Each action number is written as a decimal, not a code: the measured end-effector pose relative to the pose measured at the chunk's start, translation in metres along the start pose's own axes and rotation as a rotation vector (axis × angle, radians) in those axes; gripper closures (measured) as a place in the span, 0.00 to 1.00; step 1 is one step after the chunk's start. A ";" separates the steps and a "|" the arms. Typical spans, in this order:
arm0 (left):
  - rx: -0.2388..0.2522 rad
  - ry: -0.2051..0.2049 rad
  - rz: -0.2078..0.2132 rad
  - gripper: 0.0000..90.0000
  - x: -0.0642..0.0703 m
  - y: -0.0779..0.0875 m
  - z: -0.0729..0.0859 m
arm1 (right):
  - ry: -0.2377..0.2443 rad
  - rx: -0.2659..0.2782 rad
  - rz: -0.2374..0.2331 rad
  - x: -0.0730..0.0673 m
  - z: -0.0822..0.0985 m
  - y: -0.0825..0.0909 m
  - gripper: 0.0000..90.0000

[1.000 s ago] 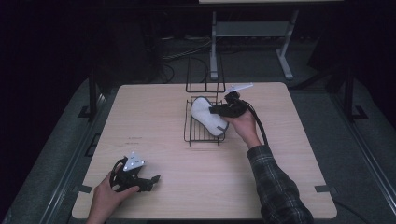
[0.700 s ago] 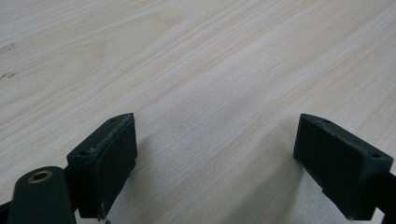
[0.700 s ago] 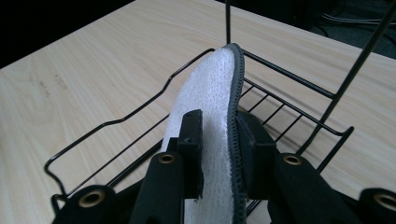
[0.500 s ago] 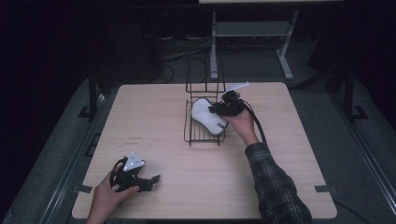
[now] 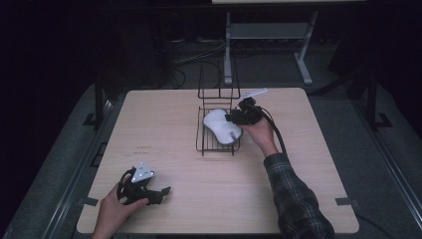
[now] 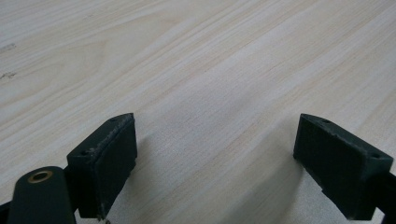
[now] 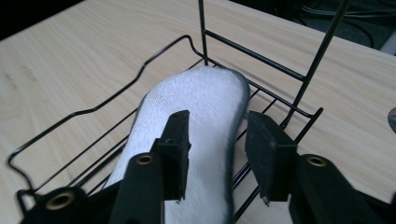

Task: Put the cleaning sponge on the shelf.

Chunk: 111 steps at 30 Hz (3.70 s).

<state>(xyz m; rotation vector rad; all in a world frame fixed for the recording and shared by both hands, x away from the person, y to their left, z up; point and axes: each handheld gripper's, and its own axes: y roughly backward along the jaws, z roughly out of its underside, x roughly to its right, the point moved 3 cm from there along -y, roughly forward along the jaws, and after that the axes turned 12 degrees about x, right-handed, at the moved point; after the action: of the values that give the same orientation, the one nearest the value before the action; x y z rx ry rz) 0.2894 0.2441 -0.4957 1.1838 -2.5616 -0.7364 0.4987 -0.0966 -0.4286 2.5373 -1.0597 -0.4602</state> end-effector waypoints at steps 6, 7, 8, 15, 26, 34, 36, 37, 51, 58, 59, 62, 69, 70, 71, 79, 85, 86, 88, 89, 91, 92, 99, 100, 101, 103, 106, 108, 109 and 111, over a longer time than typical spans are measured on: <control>-0.001 -0.001 0.000 0.14 0.000 0.000 0.000 | 0.043 0.008 -0.015 -0.002 0.007 0.022 0.95; -0.001 0.000 0.000 0.14 0.000 0.000 0.000 | 0.048 0.008 -0.016 -0.003 0.009 0.025 0.98; -0.001 0.000 0.000 0.14 0.000 0.000 0.000 | 0.057 0.006 -0.025 -0.003 0.011 0.028 1.00; 0.001 0.001 0.000 0.14 0.000 0.000 0.000 | 0.104 -0.053 -0.064 -0.016 0.025 0.032 1.00; 0.001 0.001 0.000 0.14 0.000 0.000 0.000 | 0.137 -0.104 -0.133 -0.035 0.038 0.022 1.00; 0.001 0.001 0.000 0.14 0.000 0.000 0.000 | 0.150 -0.089 -0.136 -0.039 0.035 0.023 1.00; 0.001 0.001 0.000 0.14 0.000 0.000 0.000 | 0.141 -0.079 -0.128 -0.037 0.033 0.028 1.00; 0.001 0.001 0.000 0.14 0.000 0.000 0.000 | 0.137 -0.073 -0.124 -0.036 0.031 0.032 1.00; 0.001 0.001 0.000 0.14 0.000 0.000 0.000 | 0.095 -0.029 -0.071 -0.024 0.031 0.075 0.65; 0.000 0.001 0.000 0.14 0.000 0.000 0.000 | 0.087 -0.032 -0.023 -0.020 0.040 0.090 0.44; 0.001 0.001 0.000 0.14 0.000 0.000 0.000 | 0.090 -0.033 -0.016 -0.019 0.041 0.091 0.42; 0.001 0.001 0.000 0.14 0.000 0.000 0.000 | 0.082 -0.046 0.002 -0.019 0.047 0.097 0.37; 0.001 0.001 0.000 0.14 0.000 0.000 0.000 | 0.067 -0.022 0.048 -0.016 0.061 0.114 0.23; 0.001 0.001 0.000 0.14 0.000 0.000 0.000 | 0.062 -0.022 0.055 -0.016 0.063 0.116 0.20; 0.001 0.001 0.000 0.14 0.000 0.000 0.000 | 0.062 -0.025 0.060 -0.015 0.064 0.117 0.18; 0.001 0.001 0.000 0.14 0.000 0.000 0.000 | 0.031 -0.024 0.077 -0.012 0.083 0.137 0.16; 0.001 0.001 0.000 0.14 0.000 0.000 0.000 | 0.018 -0.049 0.080 -0.014 0.100 0.150 0.16; 0.001 0.001 0.000 0.14 0.000 0.000 0.000 | 0.019 -0.051 0.082 -0.014 0.102 0.152 0.16; 0.001 0.001 0.000 0.14 0.000 0.000 0.000 | 0.014 -0.050 0.081 -0.014 0.107 0.157 0.16; 0.001 0.001 0.000 0.14 0.000 0.000 0.000 | 0.012 -0.052 0.081 -0.014 0.108 0.159 0.16; 0.001 0.001 0.000 0.14 0.000 0.000 0.000 | 0.015 -0.053 0.087 -0.014 0.113 0.163 0.16; 0.001 0.001 0.000 0.14 0.000 0.000 0.000 | 0.014 -0.052 0.088 -0.014 0.115 0.166 0.16; 0.001 0.004 0.000 0.14 0.000 0.000 0.000 | 0.002 -0.068 0.093 -0.016 0.130 0.177 0.16; 0.001 0.004 0.000 0.14 0.000 0.000 0.000 | 0.000 -0.067 0.094 -0.016 0.132 0.179 0.16; 0.001 0.004 0.000 0.14 0.000 0.000 0.000 | -0.006 -0.065 0.095 -0.017 0.133 0.181 0.16; 0.001 0.000 0.000 0.14 0.000 0.000 0.000 | -0.009 -0.061 0.094 -0.017 0.136 0.186 0.16; -0.002 -0.003 0.000 0.14 0.000 0.000 0.000 | -0.002 -0.066 0.110 -0.017 0.143 0.192 0.16; -0.002 -0.003 0.001 0.14 0.000 0.000 0.000 | -0.003 -0.073 0.125 -0.015 0.148 0.195 0.16; -0.001 -0.003 0.001 0.14 0.000 0.000 0.000 | -0.008 -0.075 0.127 -0.015 0.150 0.197 0.16; 0.002 0.001 0.000 0.14 0.000 0.000 0.000 | -0.013 -0.077 0.131 -0.013 0.155 0.201 0.16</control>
<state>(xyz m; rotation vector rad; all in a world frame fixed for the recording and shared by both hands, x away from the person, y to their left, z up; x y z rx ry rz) 0.2894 0.2439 -0.4958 1.1845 -2.5625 -0.7330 0.3010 -0.2489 -0.4765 2.3835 -1.1814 -0.4725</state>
